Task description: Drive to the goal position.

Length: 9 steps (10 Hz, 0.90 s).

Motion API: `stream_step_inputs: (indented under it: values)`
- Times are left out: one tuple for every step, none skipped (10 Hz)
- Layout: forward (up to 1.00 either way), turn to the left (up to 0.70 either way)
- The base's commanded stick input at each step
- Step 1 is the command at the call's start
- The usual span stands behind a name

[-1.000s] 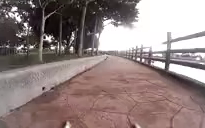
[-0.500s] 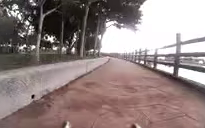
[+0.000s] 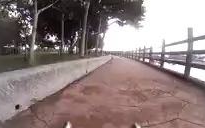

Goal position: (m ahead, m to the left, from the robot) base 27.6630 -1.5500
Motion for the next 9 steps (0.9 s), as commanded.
stream_step_inputs:
  values:
    - [0.70, 0.00]
    - [0.70, 0.00]
    - [0.70, 0.00]
    - [0.70, 0.00]
    - [0.70, 0.00]
    - [0.70, 0.00]
    - [0.70, 0.00]
    - [0.70, 0.00]
    - [0.70, 0.00]
